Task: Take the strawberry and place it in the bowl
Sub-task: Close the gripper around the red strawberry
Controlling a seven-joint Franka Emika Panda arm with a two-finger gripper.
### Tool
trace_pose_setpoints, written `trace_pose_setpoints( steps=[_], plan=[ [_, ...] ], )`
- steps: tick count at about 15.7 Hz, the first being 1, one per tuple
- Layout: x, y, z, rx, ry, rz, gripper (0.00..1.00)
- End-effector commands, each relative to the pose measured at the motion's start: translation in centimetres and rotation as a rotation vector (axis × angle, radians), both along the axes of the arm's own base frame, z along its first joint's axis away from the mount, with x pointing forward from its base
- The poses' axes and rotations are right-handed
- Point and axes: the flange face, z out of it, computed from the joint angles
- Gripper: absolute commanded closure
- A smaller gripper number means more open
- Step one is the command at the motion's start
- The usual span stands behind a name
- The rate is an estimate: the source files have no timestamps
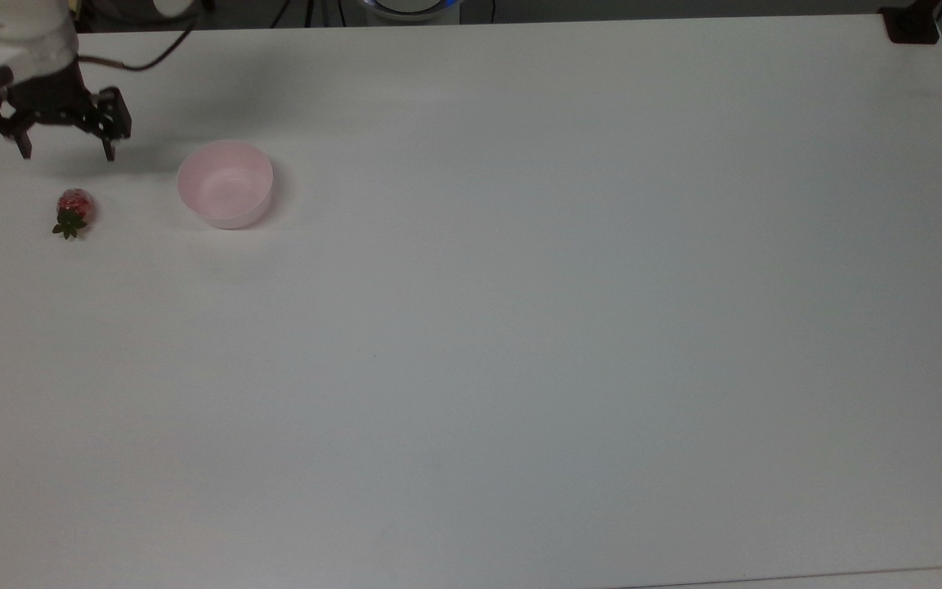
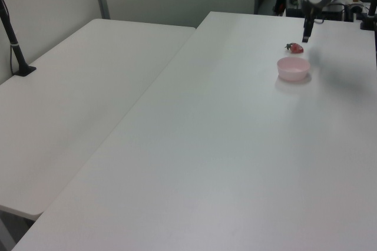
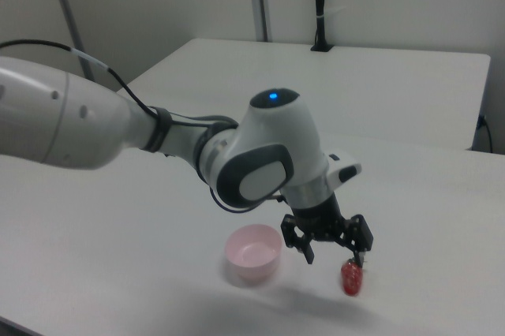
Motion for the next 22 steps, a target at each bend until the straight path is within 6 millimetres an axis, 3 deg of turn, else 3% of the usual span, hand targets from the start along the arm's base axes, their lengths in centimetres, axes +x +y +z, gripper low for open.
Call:
trace_pose_setpoints(
  steps=[1, 7, 9, 12, 15, 19, 20, 22],
  plan=[
    [1.7, -1.3, -1.8, -0.017, -0.019, -0.026, 0.00],
    [3.7, -0.3, -5.2, 0.008, -0.073, -0.050, 0.03],
    [4.0, 0.1, -5.4, 0.030, -0.097, -0.067, 0.21],
    [4.0, 0.1, -5.4, 0.034, -0.100, -0.069, 0.60],
    [3.9, 0.0, -5.2, 0.033, -0.102, -0.069, 0.82],
    [3.8, -0.1, -4.8, 0.032, -0.105, -0.062, 0.82],
    [3.8, -0.2, -4.7, 0.032, -0.107, -0.063, 0.78],
    [3.5, -0.3, -4.4, 0.036, -0.103, -0.065, 0.53]
  ],
)
